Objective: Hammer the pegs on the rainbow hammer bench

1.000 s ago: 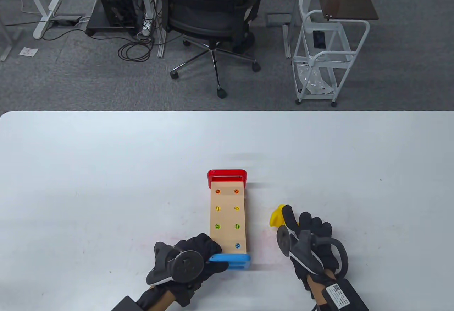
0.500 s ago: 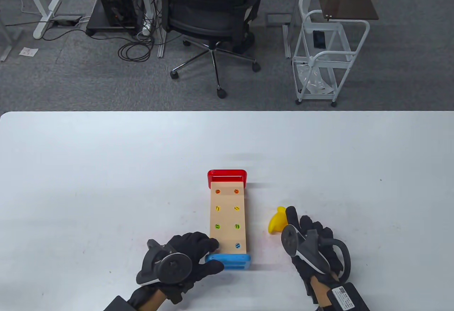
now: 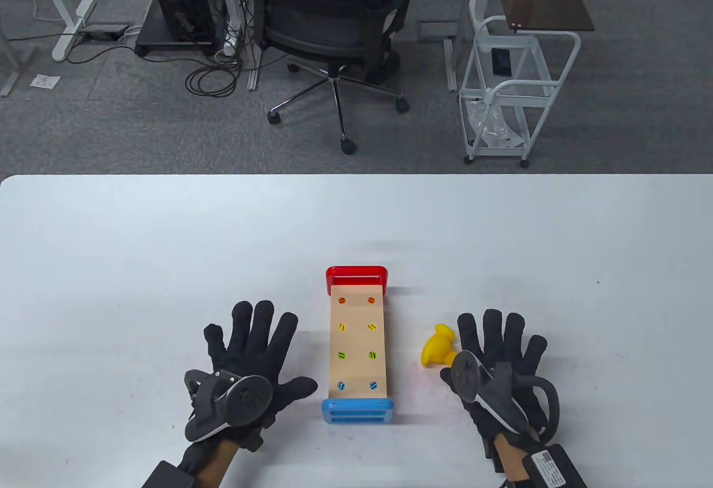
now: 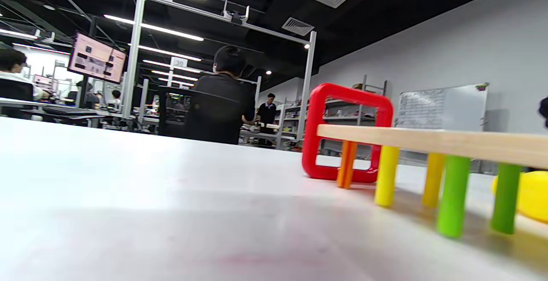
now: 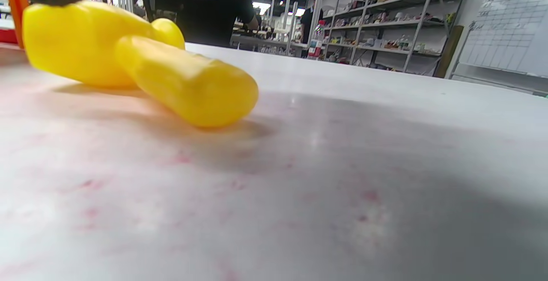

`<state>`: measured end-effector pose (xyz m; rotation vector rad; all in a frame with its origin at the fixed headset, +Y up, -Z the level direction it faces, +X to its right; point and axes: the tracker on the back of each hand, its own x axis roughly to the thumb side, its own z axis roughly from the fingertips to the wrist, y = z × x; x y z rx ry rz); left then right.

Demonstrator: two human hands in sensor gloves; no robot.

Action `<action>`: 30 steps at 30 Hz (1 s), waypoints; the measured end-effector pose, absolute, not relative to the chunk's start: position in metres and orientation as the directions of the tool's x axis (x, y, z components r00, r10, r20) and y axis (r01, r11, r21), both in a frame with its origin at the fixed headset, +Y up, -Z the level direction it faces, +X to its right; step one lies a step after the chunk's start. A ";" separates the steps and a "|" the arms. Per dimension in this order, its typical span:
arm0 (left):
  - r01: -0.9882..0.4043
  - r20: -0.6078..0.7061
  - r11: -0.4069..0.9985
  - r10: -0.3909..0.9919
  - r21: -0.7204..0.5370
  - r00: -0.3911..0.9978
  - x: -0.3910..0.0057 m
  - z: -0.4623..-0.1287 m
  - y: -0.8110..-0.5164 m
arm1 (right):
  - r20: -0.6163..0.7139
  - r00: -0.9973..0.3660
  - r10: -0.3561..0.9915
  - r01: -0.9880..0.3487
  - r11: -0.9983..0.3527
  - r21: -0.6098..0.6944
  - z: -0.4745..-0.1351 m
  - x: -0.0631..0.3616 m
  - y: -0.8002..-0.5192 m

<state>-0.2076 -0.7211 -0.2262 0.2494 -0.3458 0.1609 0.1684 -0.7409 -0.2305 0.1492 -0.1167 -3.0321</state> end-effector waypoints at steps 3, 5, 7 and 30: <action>-0.167 0.325 0.967 0.098 0.194 0.941 -0.208 -0.225 -0.723 | -0.089 -0.989 -0.115 0.108 -0.991 0.076 -0.231 0.168 -0.740; -0.150 0.316 0.970 0.084 0.191 0.945 -0.208 -0.224 -0.723 | -0.083 -0.991 -0.102 0.097 -0.993 0.061 -0.230 0.168 -0.737; -0.133 0.305 0.973 0.070 0.190 0.950 -0.208 -0.222 -0.723 | -0.078 -0.992 -0.103 0.099 -0.994 0.053 -0.229 0.168 -0.736; -0.098 0.297 0.986 0.053 0.137 0.953 -0.207 -0.222 -0.725 | -0.045 -0.990 -0.134 0.129 -0.987 0.096 -0.229 0.161 -0.745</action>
